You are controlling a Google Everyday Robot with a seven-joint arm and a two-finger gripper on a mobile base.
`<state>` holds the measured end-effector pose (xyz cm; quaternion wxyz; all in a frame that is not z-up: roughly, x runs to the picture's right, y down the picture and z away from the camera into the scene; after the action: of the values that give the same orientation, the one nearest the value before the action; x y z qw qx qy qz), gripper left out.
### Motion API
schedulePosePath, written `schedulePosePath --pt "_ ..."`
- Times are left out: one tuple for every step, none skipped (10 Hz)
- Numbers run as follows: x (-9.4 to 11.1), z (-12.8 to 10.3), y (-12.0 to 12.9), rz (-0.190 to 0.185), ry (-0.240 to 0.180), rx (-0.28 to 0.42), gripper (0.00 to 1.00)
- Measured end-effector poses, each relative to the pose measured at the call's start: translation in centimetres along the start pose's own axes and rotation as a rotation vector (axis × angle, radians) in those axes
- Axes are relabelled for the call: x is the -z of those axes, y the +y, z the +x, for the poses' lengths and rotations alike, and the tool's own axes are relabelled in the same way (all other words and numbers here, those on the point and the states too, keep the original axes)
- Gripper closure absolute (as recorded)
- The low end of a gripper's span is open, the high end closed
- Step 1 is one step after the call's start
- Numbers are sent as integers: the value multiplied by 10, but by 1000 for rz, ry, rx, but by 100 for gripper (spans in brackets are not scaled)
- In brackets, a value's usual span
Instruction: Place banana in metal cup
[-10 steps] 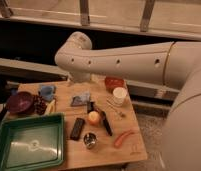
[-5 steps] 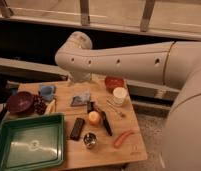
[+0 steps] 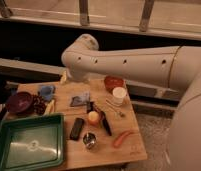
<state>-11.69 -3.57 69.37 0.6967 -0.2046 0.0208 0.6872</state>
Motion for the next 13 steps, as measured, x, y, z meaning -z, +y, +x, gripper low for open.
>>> schedulePosePath --pt "-7 -3 19 -35 4 22 20" --pt "-17 -8 41 -72 9 55 20" --pt "-26 -7 59 -95 20 89 20" --pt "-34 -3 74 -109 34 117 20" --pt "-47 5 88 -119 58 155 20" --pt "-57 9 93 -117 74 176 20" --pt "-70 14 95 -107 94 195 20" --pt "-87 21 99 -94 118 223 20" --pt "-102 25 104 -75 134 248 20" --pt "-117 28 109 -52 143 264 20" --pt "-126 26 109 -37 136 262 20" --pt "-130 23 107 -31 126 259 20" --pt "-130 23 105 -30 126 256 20"
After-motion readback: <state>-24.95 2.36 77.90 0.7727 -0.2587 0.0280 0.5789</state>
